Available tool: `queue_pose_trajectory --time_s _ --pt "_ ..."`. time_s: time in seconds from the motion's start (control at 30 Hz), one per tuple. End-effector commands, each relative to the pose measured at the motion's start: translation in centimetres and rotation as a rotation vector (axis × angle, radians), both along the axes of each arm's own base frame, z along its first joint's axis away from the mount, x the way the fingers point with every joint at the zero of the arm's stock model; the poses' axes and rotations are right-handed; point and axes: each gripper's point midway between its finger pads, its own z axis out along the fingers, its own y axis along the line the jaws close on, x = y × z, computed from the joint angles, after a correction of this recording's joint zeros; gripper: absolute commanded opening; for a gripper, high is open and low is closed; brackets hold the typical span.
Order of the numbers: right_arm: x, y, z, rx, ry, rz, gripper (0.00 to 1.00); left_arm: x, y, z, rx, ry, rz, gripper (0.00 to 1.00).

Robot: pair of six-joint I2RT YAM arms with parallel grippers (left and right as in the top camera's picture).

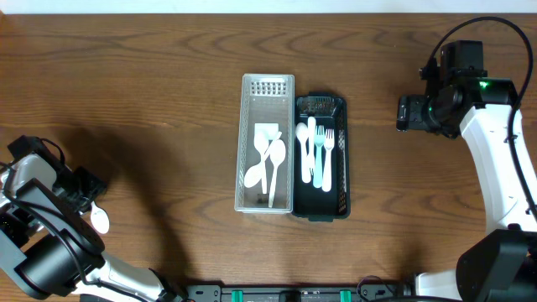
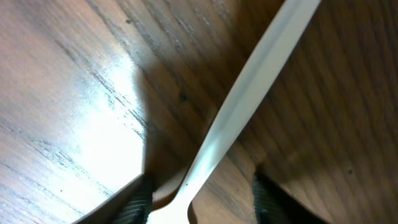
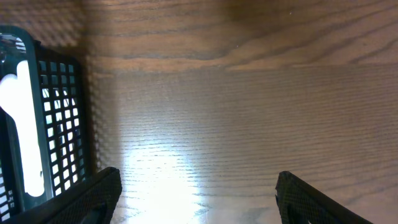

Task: Pack container
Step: 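Reach left and grasp the last white spoon at the table edge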

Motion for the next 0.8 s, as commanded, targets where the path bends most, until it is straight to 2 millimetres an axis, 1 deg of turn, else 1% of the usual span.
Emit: queue_pose_trajectory --time_s 0.0,0.03,0.13,0.2,0.3,0.43,0.5,0.6,0.77 --pt "-0.06 -0.05 -0.31 0.005 0.009 0.005 0.83 -1.34 -1.91 -2.2 -0.085 0.044 -0.002 0.41" --pt "-0.06 -0.04 -0.31 0.006 0.009 0.005 0.83 -1.34 -1.91 -2.2 -0.085 0.044 -0.002 0.37" --pt "-0.06 -0.04 -0.31 0.006 0.009 0.005 0.83 -1.34 -1.91 -2.2 -0.085 0.044 -0.002 0.33" --pt "-0.06 -0.04 -0.31 0.006 0.009 0.005 0.83 -1.32 -1.9 -2.2 -0.084 0.043 -0.001 0.25" --pt "-0.05 -0.05 -0.31 0.005 0.009 0.005 0.83 -1.31 -1.9 -2.2 -0.084 0.043 0.002 0.19" --pt "-0.05 -0.04 -0.31 0.006 0.009 0.005 0.83 -1.32 -1.9 -2.2 -0.084 0.043 0.002 0.19" --pt "-0.06 -0.04 -0.31 0.006 0.009 0.005 0.83 -1.32 -1.9 -2.2 -0.084 0.043 0.002 0.13" --pt "-0.06 -0.04 -0.31 0.006 0.009 0.005 0.83 -1.32 -1.9 -2.2 -0.084 0.043 0.002 0.09" --pt "-0.05 -0.04 -0.31 0.006 0.009 0.005 0.83 -1.32 -1.9 -2.2 -0.084 0.043 0.002 0.08"
